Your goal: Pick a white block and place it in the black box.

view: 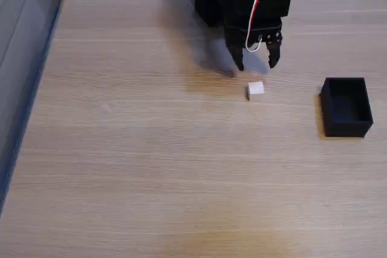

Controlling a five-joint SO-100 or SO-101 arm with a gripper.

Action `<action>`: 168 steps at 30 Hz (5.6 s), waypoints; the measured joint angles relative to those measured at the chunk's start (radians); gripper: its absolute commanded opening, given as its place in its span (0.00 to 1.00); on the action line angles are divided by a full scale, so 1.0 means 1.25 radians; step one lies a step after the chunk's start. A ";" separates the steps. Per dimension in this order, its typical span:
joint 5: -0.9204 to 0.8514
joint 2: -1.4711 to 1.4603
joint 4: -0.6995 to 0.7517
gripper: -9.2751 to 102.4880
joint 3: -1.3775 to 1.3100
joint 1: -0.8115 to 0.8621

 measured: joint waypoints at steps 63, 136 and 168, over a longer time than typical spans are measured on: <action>-0.052 -0.285 -0.077 0.08 -0.182 0.033; 0.169 -0.337 0.071 0.08 -0.685 -0.384; -0.097 0.733 -0.107 0.08 0.493 0.123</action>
